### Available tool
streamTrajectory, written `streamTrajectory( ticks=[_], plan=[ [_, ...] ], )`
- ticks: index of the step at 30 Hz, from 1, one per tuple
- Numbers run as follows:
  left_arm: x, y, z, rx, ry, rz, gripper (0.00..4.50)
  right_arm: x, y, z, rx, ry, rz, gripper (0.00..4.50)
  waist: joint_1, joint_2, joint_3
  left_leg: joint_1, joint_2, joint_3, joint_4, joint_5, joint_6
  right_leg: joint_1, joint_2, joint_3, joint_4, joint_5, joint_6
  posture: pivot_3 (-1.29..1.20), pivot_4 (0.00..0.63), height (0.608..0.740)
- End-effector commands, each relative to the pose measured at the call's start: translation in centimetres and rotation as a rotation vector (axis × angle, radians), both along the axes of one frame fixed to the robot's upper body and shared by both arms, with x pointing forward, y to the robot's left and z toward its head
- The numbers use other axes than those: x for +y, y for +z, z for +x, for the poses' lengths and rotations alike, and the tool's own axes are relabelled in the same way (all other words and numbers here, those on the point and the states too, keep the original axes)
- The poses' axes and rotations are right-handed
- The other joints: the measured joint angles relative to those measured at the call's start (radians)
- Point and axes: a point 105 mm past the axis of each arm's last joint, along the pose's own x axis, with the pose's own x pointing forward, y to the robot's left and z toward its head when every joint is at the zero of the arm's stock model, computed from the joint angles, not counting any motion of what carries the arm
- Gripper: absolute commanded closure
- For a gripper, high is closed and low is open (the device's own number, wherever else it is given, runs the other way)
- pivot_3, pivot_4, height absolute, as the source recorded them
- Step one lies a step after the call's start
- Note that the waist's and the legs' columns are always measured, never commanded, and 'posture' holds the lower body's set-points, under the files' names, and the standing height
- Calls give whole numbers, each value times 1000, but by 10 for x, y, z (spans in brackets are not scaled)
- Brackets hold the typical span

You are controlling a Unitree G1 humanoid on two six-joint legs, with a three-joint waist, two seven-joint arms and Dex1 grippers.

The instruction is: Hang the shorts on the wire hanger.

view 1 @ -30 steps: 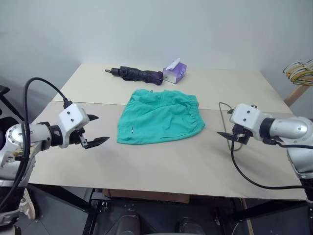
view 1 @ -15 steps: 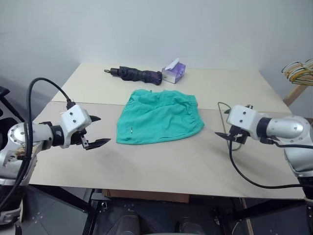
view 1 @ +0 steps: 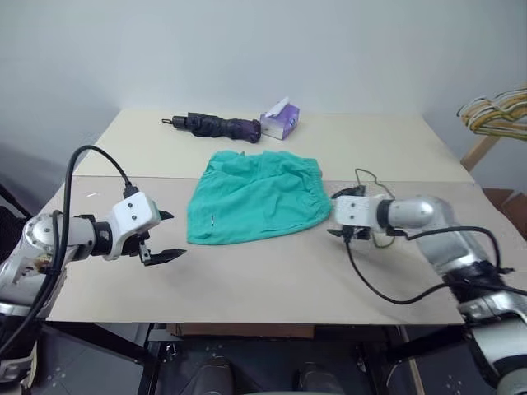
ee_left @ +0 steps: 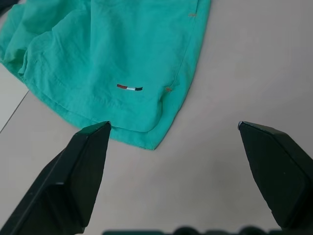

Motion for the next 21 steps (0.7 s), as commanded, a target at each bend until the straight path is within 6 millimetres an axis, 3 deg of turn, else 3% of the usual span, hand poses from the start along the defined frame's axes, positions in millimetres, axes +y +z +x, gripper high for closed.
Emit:
streamTrajectory(
  ticks=[1,8,9,11,21],
  plan=[
    [-4,10,-1,-42,-24,17,0,2,-3,16,-78,49,-87,15,0,0,0,0,0,0,0,0,0,0,0,0,0,0,0,158,0,740],
    [0,8,-7,-38,-5,19,0,3,-20,38,-126,51,-184,15,-1,0,0,1,0,0,0,0,0,0,0,1,1,0,0,194,0,740],
    [0,7,-8,-34,-3,19,0,3,-22,40,-127,47,-184,185,-1,0,0,1,0,0,0,0,0,0,0,1,1,0,0,200,0,740],
    [0,4,-10,-27,3,18,0,5,-25,40,-115,50,-180,630,0,-1,-1,2,0,1,0,0,0,1,0,1,2,0,0,203,0,740],
    [-1,-10,-1,-40,14,7,0,3,-30,41,-108,37,-174,4097,5,-2,-2,2,0,1,-1,0,0,0,0,2,2,0,0,185,0,740]
  ],
)
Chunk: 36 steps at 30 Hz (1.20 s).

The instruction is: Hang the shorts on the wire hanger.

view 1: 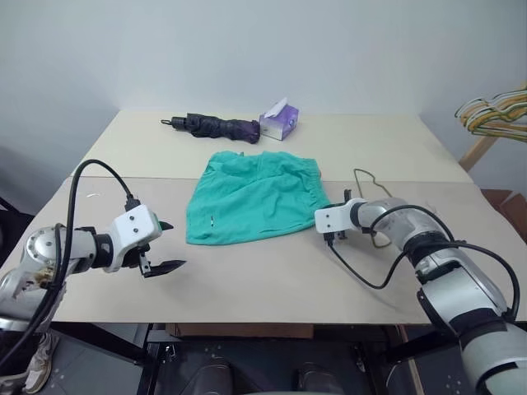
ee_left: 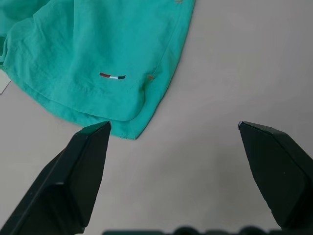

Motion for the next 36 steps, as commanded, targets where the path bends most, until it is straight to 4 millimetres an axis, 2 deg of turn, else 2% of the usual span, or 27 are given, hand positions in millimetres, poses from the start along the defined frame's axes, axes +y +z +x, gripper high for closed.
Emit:
streamTrajectory(
  ticks=[1,6,15,21,24,28,32,33,36],
  plan=[
    [-3,1,13,-70,-9,4,0,1,12,4,-40,10,10,4433,1,0,0,0,0,0,0,0,0,0,0,0,0,0,0,185,0,740],
    [-9,-16,31,-85,-24,15,0,7,16,5,-64,6,62,4474,3,0,0,0,0,1,0,0,0,0,0,0,0,0,0,161,0,740],
    [-20,-52,57,18,-45,-51,0,10,13,-5,-49,38,74,4474,-4,1,-1,0,0,1,0,0,0,0,0,0,0,0,0,136,0,740],
    [-13,-73,70,67,-6,7,0,13,13,-9,-42,37,90,4474,-6,2,-2,1,0,1,0,0,0,1,0,0,0,0,0,116,0,740],
    [-17,-77,71,88,-23,-5,563,13,11,-13,-39,37,95,4500,-5,6,-5,5,0,1,0,0,0,5,0,0,0,0,0,111,0,740],
    [-16,-80,74,83,-10,13,1834,14,11,-16,-36,37,104,4500,-10,6,-6,16,0,1,-1,0,0,16,0,0,-1,0,0,111,0,740],
    [-15,-75,79,70,28,-33,3045,16,11,-19,-35,37,118,4500,-20,7,-7,16,0,1,-1,0,0,17,0,0,-1,0,0,112,0,740],
    [-15,-73,79,69,27,-38,3261,17,11,-20,-35,38,122,4500,-23,7,-7,16,0,1,-1,0,0,17,0,0,-1,0,0,116,0,740],
    [-12,-70,76,64,11,-25,4273,18,12,-23,-36,39,128,4500,-27,7,-7,16,0,1,-1,0,0,16,0,0,-1,0,0,119,0,740]
  ],
)
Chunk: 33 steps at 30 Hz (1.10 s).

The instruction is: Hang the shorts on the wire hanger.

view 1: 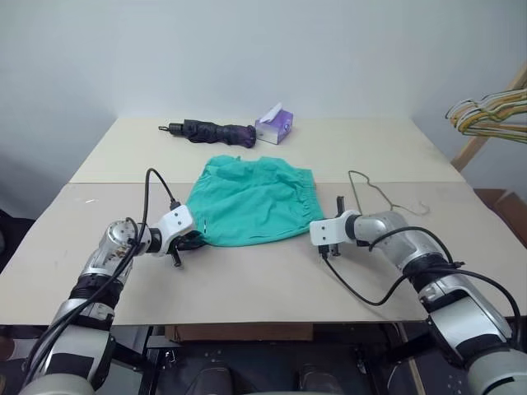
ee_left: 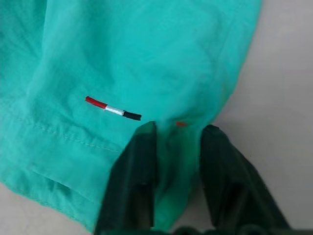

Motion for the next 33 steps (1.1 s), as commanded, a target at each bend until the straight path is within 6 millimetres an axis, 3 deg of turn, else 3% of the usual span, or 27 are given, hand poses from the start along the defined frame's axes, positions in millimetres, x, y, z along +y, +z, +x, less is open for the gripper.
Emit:
streamTrajectory(
  ticks=[1,4,7,12,17,20,22,25,27,28,29,30,31,32,33],
  plan=[
    [10,8,-2,-27,1,33,4479,-1,20,3,-51,-8,34,4500,-2,0,0,0,0,0,0,0,0,0,0,0,0,0,0,119,0,740],
    [13,15,-10,-64,-31,78,4479,0,26,-2,-58,1,36,4500,-6,0,0,0,0,0,-1,0,0,-1,0,0,0,0,0,121,0,740],
    [15,28,-36,-33,-97,101,4479,2,32,-20,-11,50,10,4500,-9,0,0,-2,0,0,-3,0,0,-3,0,1,-1,0,0,117,0,740],
    [30,49,-96,76,-201,219,4479,9,37,-85,212,226,-38,4500,-10,0,1,-5,0,1,-4,0,0,-6,0,1,-2,-1,1,124,0,740],
    [42,64,-131,176,-259,350,4479,13,49,-129,393,323,-15,4500,-1,-1,2,1,1,2,-4,0,0,-1,-1,0,-2,-3,2,150,0,740],
    [41,70,-145,226,-289,372,4479,13,53,-145,494,344,14,4500,3,-2,2,3,1,2,-4,0,0,0,-1,0,-2,-7,6,153,0,740],
    [40,73,-143,217,-286,376,4479,13,58,-145,549,310,59,4500,7,-2,2,3,1,2,-4,0,0,0,-1,0,-2,-8,6,160,0,740],
    [31,80,-115,70,-248,341,4479,19,72,-123,596,211,217,4500,12,-2,2,3,1,2,-4,0,0,0,-1,0,-2,-8,6,169,0,740],
    [21,94,-76,-104,-162,287,4479,22,86,-88,541,84,324,4500,23,-3,2,4,0,2,-4,0,0,1,0,1,-1,-7,6,167,0,740],
    [18,108,-45,-219,-56,248,4479,22,99,-60,480,-22,392,4500,28,-3,2,5,0,1,-4,1,1,2,0,1,-1,-7,6,164,0,740],
    [19,140,-1,-423,117,217,4479,16,127,-14,290,-188,500,4500,33,-3,2,5,0,1,-4,1,1,1,1,1,-1,-5,3,162,0,740],
    [18,164,26,-552,229,198,4479,11,148,13,165,-298,565,4500,42,-4,2,5,0,1,-4,1,1,2,1,1,-1,-2,-2,162,0,740],
    [19,191,46,-682,337,174,4479,3,170,37,1,-394,604,4500,52,-7,4,5,0,0,-4,3,2,2,1,0,-1,0,-2,158,0,740],
    [20,241,60,-872,466,48,4479,-13,209,58,-315,-477,601,4500,56,-9,4,-1,0,-1,-5,5,2,-3,2,-1,-3,3,-3,146,0,740],
    [21,271,64,-981,547,-52,4479,-22,236,65,-522,-503,590,4500,62,-11,3,-3,0,-1,-6,5,1,-6,2,0,-3,3,-3,142,0,740]
  ],
)
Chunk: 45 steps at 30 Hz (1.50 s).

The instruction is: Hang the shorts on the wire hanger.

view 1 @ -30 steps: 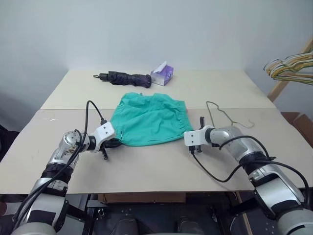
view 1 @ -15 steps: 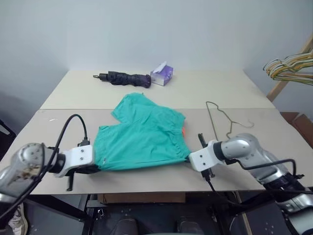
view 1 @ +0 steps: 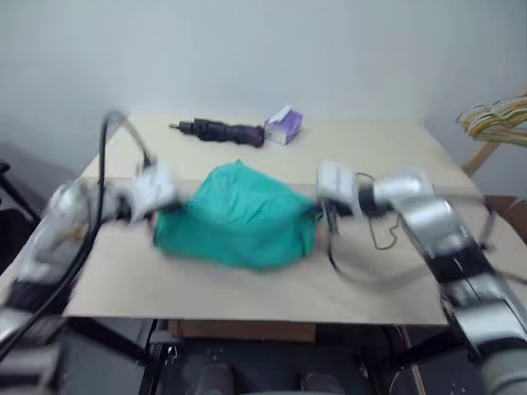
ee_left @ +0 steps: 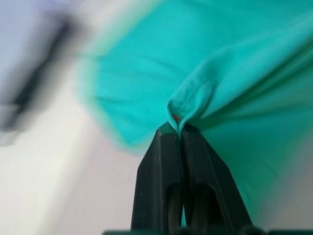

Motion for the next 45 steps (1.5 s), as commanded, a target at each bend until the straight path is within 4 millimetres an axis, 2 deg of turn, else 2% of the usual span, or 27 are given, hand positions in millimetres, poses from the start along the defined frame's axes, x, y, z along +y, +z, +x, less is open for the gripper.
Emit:
streamTrajectory(
  ticks=[1,3,5,7,10,13,15,16,18,19,20,21,24,26,28,35,38,40,42,45],
  plan=[
    [26,137,17,-578,246,-335,4479,-59,119,39,-650,-454,89,4500,13,-4,-2,-8,-1,1,0,0,-2,-9,-2,0,1,0,0,138,0,740],
    [20,178,1,-716,163,-522,4479,-65,157,32,-762,-490,255,4500,19,-5,-3,-29,-1,1,-1,5,-11,-28,-3,1,1,1,1,134,0,740],
    [16,193,-19,-766,61,-533,4479,-64,176,16,-894,-443,235,4500,13,-5,-5,-29,-2,1,-1,4,-12,-31,-4,0,1,1,1,131,0,740],
    [14,189,-30,-743,4,-491,4479,-60,176,8,-921,-385,207,4500,-3,-5,-6,-28,-4,1,-2,1,-12,-31,-6,-4,1,1,1,131,0,740],
    [15,169,-41,-677,-61,-407,4479,-49,153,1,-905,-284,120,4500,-22,-5,-6,-28,-4,1,-4,-1,-11,-30,-6,-5,-2,1,2,133,0,740],
    [18,129,-49,-513,-123,-302,4479,-34,107,-8,-871,-120,-85,4500,-36,-4,-6,-31,-4,1,-11,-2,-11,-29,-6,-5,-10,0,2,143,0,740],
    [18,105,-55,-392,-159,-258,4479,-28,78,-14,-798,-24,-152,4500,-44,-4,-5,-31,-3,1,-9,1,-13,-28,-6,-5,-13,0,3,147,0,740],
    [17,87,-62,-306,-192,-225,4479,-23,55,-19,-717,48,-185,4500,-47,-4,-5,-30,-3,1,-7,1,-12,-27,-5,-5,-13,0,3,153,0,740],
    [16,30,-84,-20,-278,-105,4479,-18,-16,-40,-483,247,-353,4500,-59,-4,-5,-28,-3,1,-1,-2,-5,-27,-5,-3,-6,0,3,154,0,740],
    [18,1,-97,126,-299,-45,4479,-19,-49,-53,-388,335,-438,4500,-59,-3,-4,-23,-2,1,-1,-3,-4,-23,-4,-1,-4,0,3,156,0,740],
    [20,-22,-109,240,-315,8,4479,-21,-73,-63,-309,383,-484,4500,-61,-3,-4,-15,-2,2,-1,-3,-2,-16,-4,-2,-4,-1,3,157,0,740],
    [25,-44,-119,335,-315,76,4479,-22,-91,-73,-264,443,-521,4500,-63,-3,-4,-8,-1,3,-1,-5,-1,-10,-4,-2,-4,-1,2,158,0,740],
    [37,-87,-139,514,-294,213,4479,-22,-121,-94,-149,528,-546,4500,-58,-3,-4,-4,-1,4,0,-3,0,-9,-4,0,1,-1,2,160,0,740],
    [43,-103,-147,575,-282,275,4479,-23,-130,-103,-96,553,-555,4500,-56,-2,-3,2,-1,3,-1,-2,2,-3,-4,0,1,-2,2,164,0,740],
    [43,-110,-154,616,-294,300,4479,-27,-133,-108,-65,571,-578,4500,-53,-3,-4,4,-1,3,-1,-2,2,-1,-3,0,1,-2,3,162,0,740],
    [29,-123,-189,798,-423,339,4479,-38,-137,-122,11,612,-627,4500,-45,-4,-4,3,-1,4,-1,-4,1,-1,-4,0,0,-3,1,144,0,740],
    [29,-127,-190,795,-416,339,4479,-41,-135,-128,38,620,-615,4500,-45,-3,-4,4,-1,4,-1,-4,1,-1,-3,0,0,-3,0,142,0,740],
    [30,-126,-183,753,-398,340,4500,-40,-133,-132,54,626,-598,3991,-45,-3,-4,5,-1,4,-1,-4,1,0,-3,0,1,-3,0,139,0,740],
    [28,-123,-181,745,-413,321,4024,-42,-131,-139,83,646,-599,3490,-44,-3,-4,6,-1,4,-1,-4,1,1,-3,0,1,-3,0,134,0,740],
    [22,-116,-180,727,-430,279,3216,-41,-124,-144,81,650,-555,2472,-45,-3,-4,6,-1,4,-1,-4,1,2,-4,0,0,-3,1,134,0,740]
  ],
)
